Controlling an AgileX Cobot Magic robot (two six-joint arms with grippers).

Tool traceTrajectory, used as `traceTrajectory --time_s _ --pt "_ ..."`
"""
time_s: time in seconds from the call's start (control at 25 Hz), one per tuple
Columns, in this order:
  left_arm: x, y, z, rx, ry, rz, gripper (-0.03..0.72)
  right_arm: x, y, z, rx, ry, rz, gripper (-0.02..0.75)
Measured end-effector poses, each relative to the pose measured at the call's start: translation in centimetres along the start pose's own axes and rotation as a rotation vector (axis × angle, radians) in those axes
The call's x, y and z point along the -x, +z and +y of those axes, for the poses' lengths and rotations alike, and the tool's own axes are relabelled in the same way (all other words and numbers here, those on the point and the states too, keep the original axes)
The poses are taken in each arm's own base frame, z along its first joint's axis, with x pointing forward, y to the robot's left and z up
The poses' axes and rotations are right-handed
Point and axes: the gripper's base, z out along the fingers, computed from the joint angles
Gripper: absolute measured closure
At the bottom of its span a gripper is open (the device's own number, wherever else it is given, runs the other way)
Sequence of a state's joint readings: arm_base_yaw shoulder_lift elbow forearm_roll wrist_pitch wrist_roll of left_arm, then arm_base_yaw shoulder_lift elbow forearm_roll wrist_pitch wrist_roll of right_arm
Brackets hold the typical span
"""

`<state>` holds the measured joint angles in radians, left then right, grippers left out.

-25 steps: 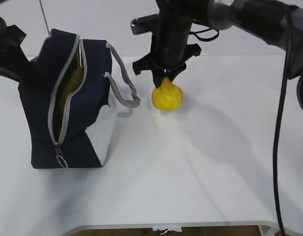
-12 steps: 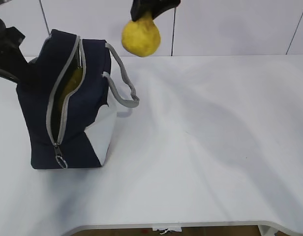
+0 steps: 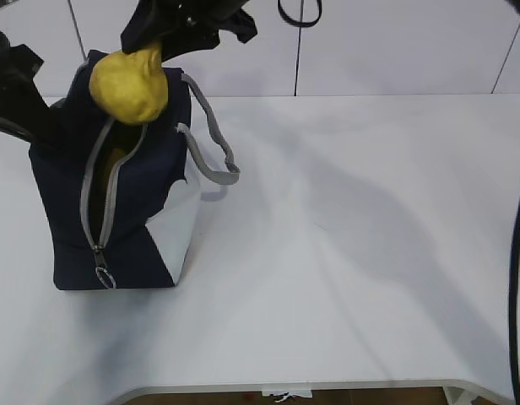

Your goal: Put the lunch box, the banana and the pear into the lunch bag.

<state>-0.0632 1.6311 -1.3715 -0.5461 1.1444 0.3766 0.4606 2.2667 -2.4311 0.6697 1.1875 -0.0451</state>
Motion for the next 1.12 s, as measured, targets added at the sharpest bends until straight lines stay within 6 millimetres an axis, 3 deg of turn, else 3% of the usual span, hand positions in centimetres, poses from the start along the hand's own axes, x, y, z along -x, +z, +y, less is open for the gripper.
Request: traceTrajectory --time_s 0.28,0.52,0.6,0.8,1.12 --pt "-0.1 0.0 -0.1 -0.010 -0.003 0.006 0.694 0.1 3.8 -2.5 0.036 0.044 -0.046 0.503" --pt "-0.1 0.0 -0.2 -0.017 -0.006 0.010 0.694 -0.4 5.6 -4.9 -0.073 0.011 -0.034 0.488" --pt "-0.1 0.0 -0.2 -0.026 -0.010 0.007 0.694 -0.4 5.6 -5.0 -0.078 0.008 -0.035 0.441" --pt "0.0 0.0 -0.3 -0.034 -0.014 0.003 0.694 -0.1 5.0 -4.4 -0.067 -0.007 -0.036 0.211" --pt "0.0 0.0 -0.3 -0.034 -0.014 0.003 0.694 0.7 1.0 -2.3 -0.181 -0.109 0.003 0.165"
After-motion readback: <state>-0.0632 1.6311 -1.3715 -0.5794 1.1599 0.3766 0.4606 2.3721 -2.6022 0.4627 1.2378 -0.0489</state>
